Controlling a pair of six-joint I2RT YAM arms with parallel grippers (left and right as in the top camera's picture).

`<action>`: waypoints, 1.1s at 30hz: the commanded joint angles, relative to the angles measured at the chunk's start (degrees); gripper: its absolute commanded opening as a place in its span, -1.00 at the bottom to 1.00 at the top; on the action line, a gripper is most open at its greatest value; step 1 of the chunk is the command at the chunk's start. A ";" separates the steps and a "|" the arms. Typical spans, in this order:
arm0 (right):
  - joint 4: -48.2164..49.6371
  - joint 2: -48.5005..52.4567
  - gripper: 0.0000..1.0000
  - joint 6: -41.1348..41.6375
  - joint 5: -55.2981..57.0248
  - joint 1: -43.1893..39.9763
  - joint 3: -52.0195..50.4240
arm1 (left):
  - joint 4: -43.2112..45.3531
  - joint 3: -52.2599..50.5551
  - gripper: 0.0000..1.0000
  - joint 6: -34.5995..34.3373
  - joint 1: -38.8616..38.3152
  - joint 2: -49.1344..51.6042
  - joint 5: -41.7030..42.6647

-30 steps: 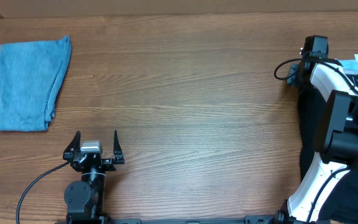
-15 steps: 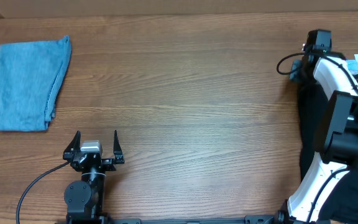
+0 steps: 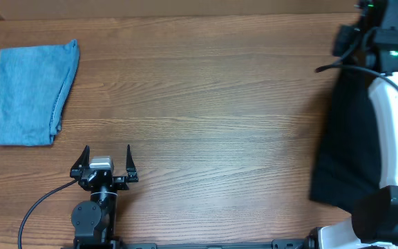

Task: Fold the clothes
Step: 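Drag the black shorts with the right gripper to the table center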

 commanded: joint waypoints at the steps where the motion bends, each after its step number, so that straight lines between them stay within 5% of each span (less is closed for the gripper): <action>1: 5.90 0.11 -0.92 3.78 -14.03 10.86 2.32 | 0.20 -0.22 1.00 0.92 -0.37 -0.57 0.50; 12: 18.12 17.75 -0.92 6.36 -17.66 45.70 2.32 | 0.20 -0.22 1.00 0.90 -0.37 -0.57 0.50; 19: 20.09 19.41 -0.92 6.16 -17.64 55.91 2.32 | 0.20 -0.22 1.00 0.90 -0.37 -0.57 0.50; 24: 20.61 18.88 0.54 6.16 -17.59 56.57 2.38 | 0.20 -0.22 1.00 0.92 -0.37 -0.57 0.50; 28: 15.50 11.72 0.73 6.45 -14.10 51.49 2.38 | 0.20 -0.22 1.00 0.90 -0.37 -0.57 0.50; 33: -4.59 3.21 0.83 13.20 -3.58 38.27 2.38 | 0.20 -0.22 1.00 0.92 -0.37 -0.57 0.50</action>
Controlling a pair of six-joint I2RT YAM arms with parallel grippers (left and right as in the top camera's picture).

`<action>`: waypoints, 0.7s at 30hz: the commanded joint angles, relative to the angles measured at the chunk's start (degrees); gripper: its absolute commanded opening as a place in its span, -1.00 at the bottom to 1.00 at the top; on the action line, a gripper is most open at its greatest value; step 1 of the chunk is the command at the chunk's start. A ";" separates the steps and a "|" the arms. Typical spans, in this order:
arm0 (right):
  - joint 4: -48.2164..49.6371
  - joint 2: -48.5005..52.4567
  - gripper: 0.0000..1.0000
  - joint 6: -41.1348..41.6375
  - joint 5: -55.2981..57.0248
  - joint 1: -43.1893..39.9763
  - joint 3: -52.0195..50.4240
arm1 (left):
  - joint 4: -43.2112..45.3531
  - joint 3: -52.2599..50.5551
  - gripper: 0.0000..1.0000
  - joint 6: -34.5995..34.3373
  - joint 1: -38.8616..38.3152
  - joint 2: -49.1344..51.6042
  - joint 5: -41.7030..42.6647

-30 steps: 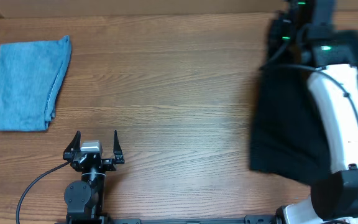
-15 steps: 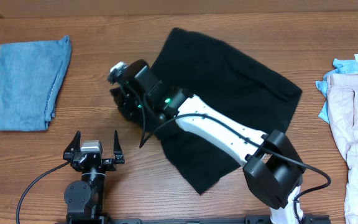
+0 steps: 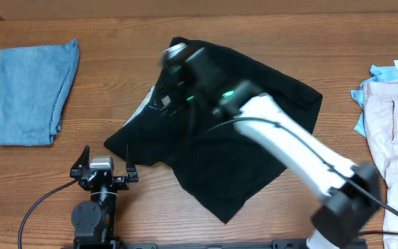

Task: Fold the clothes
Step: 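Drag the black shorts with the right gripper to the table center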

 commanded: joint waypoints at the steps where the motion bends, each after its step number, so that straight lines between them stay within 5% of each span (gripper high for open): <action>1: -9.05 -5.05 0.88 3.91 4.00 -10.05 1.09 | 0.17 -0.22 1.00 0.90 -0.37 -0.57 0.50; 5: -22.45 -5.07 0.95 3.87 3.98 -30.32 0.85 | 0.17 -0.22 1.00 0.92 -0.37 -0.57 0.50; 10: -22.08 -5.01 0.98 3.80 0.96 -45.00 -3.56 | 0.17 -0.22 1.00 0.90 -0.37 -0.57 0.50; 21: -29.20 -4.96 1.00 4.31 -7.17 -46.16 -10.91 | 0.61 -0.22 1.00 0.85 -0.37 -0.55 2.97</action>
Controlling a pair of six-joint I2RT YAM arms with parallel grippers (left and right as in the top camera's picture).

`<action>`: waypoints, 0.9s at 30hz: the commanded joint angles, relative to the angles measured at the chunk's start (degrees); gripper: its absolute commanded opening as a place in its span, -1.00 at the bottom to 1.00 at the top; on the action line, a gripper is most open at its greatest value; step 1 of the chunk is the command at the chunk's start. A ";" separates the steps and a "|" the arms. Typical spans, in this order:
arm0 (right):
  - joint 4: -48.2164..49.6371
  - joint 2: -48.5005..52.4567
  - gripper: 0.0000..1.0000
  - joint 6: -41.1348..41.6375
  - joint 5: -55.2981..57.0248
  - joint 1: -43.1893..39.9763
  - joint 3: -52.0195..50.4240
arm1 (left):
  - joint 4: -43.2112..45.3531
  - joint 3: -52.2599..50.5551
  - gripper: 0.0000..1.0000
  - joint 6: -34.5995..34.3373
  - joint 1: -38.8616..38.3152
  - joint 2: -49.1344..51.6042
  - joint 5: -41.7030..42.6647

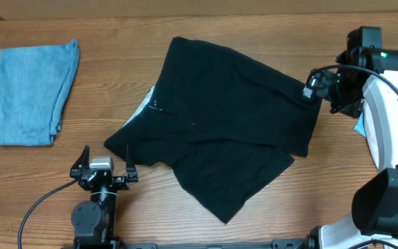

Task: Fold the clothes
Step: 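Drag the black shorts with the right gripper to the table center, then grasp the shorts' left waistband corner with the left gripper and spread flat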

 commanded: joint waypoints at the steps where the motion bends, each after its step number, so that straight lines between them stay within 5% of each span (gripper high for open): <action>1: 0.00 -0.79 1.00 0.46 -6.47 0.20 -6.05 | 2.36 -0.20 1.00 0.83 -0.37 -0.52 7.80; 5: 1.09 -0.81 0.95 0.22 -6.67 0.26 -11.58 | -0.02 1.57 1.00 -5.57 -0.37 -0.07 15.02; 9: 0.94 -0.81 0.74 0.24 -9.01 0.31 -13.49 | -6.01 12.90 1.00 -4.04 -0.37 9.44 16.61; 12: 0.55 -0.81 -0.06 0.24 -9.35 0.31 -14.29 | -13.44 27.67 1.00 -1.40 -0.37 28.57 16.87; 13: 0.50 -0.81 -0.67 0.24 -11.04 0.33 -14.78 | -18.34 34.47 1.00 -0.79 -0.39 36.94 16.94; 14: 0.52 -0.81 -0.90 0.22 -12.55 0.37 -15.21 | -23.67 41.24 1.00 0.04 -0.39 45.33 17.59; 16: 0.70 -0.81 -0.92 0.22 -13.29 1.42 -17.16 | -33.77 55.39 1.00 0.04 -0.39 62.27 20.74; 20: 2.49 -0.81 -0.92 0.48 -14.14 5.92 -23.41 | -40.17 71.58 1.00 -0.68 -0.39 86.36 32.33; 27: 12.15 -0.81 -0.92 7.45 -13.16 14.25 -32.98 | -34.75 72.61 1.00 -2.99 -0.52 95.51 35.71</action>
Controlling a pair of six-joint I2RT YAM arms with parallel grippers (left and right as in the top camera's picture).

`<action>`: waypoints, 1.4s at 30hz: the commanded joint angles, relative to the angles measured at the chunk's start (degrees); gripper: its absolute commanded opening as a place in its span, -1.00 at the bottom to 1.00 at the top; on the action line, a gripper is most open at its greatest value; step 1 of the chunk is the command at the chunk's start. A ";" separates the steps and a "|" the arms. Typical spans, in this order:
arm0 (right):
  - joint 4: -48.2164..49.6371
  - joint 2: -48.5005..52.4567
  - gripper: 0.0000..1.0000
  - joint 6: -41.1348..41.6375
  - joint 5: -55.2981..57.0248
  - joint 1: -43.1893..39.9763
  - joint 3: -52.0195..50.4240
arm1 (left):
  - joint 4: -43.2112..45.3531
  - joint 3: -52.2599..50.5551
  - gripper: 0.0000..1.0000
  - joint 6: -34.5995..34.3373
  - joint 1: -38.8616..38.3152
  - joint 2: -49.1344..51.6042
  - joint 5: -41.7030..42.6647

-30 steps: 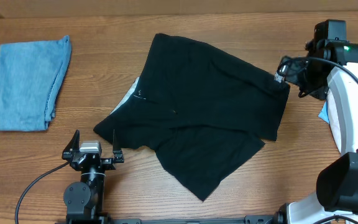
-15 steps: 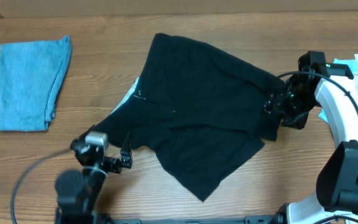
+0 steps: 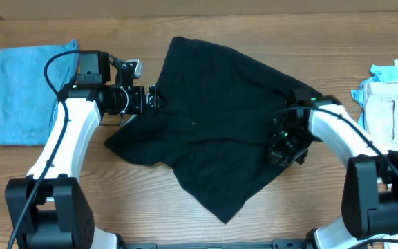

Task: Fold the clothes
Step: 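Grasp the shorts' left waistband corner with the left gripper and spread flat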

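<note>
A black garment point(image 3: 213, 131) lies spread and creased across the middle of the table in the overhead view. My left gripper point(image 3: 155, 101) sits at its left edge, near the waistband, with its fingers apart on either side of the cloth edge. My right gripper point(image 3: 282, 144) rests low on the garment's right part, close to the right hem. It is dark against dark cloth, so its jaws do not read.
A folded blue cloth point(image 3: 32, 93) lies at the far left of the table. A pile of pale pink and light blue clothes point(image 3: 391, 124) sits at the right edge. Bare wood point(image 3: 116, 200) shows in front of the garment.
My left arm has left its parked spot at the front edge and now has its gripper at the garment's left edge. My right gripper has moved from the garment's upper right corner down onto its right part.
First the middle of the table was bare, and the black garment hung at the right by my right arm. Then it lay spread in the middle with my right arm over it. Then my right gripper was at its right corner. Now both grippers are at the garment.
</note>
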 commanded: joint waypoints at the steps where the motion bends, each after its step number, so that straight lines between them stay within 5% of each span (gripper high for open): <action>1: 6.32 -0.74 -0.92 7.13 6.56 0.26 -5.25 | 1.99 1.55 1.00 -0.52 -0.94 0.15 2.56; 9: 15.54 -0.72 -0.92 11.74 18.10 -1.18 -11.04 | 1.68 1.49 1.00 2.23 -1.92 0.15 -1.81; 14: 14.03 -0.72 -0.92 11.52 28.26 -13.18 -10.64 | 1.81 1.49 1.00 2.25 -1.92 0.15 -4.96; 18: 19.15 -0.72 -0.92 6.05 24.02 -20.81 -5.99 | 2.43 1.49 1.00 2.25 -1.92 0.15 -5.31; 25: 23.74 -0.74 -0.92 0.79 19.80 -20.81 0.24 | 2.12 1.49 1.00 2.23 -1.92 0.22 -8.85; 28: 12.33 -0.74 -0.56 -0.94 14.10 -20.81 13.38 | 2.19 1.49 1.00 1.57 -1.95 0.22 -8.24; 31: 4.61 -0.74 -0.28 -6.08 7.32 -20.28 21.81 | 2.58 1.49 0.57 1.62 -2.69 0.22 -6.05; 32: 3.10 -0.74 -0.22 -6.86 7.32 -19.89 23.17 | 2.19 1.49 0.60 1.64 -3.48 0.22 -6.25; 34: 2.54 -0.74 -0.12 -6.93 7.30 -19.43 23.23 | 2.01 1.38 0.57 1.84 -4.74 0.22 -6.49; 36: 2.54 -0.74 0.29 -6.88 7.28 -19.19 23.10 | 3.23 1.36 0.53 1.81 -5.44 0.31 -7.69; 38: 2.54 -0.74 0.47 -6.88 7.28 -19.19 23.10 | 5.81 1.36 0.33 1.77 -5.79 0.83 -7.96; 41: 2.27 -0.74 1.00 -6.86 7.28 -19.19 23.08 | 6.86 1.36 0.40 1.49 -5.79 3.72 -7.96; 42: 2.03 -0.74 1.00 -6.86 7.28 -19.19 23.08 | 6.84 1.36 0.41 0.74 -5.90 4.90 -7.93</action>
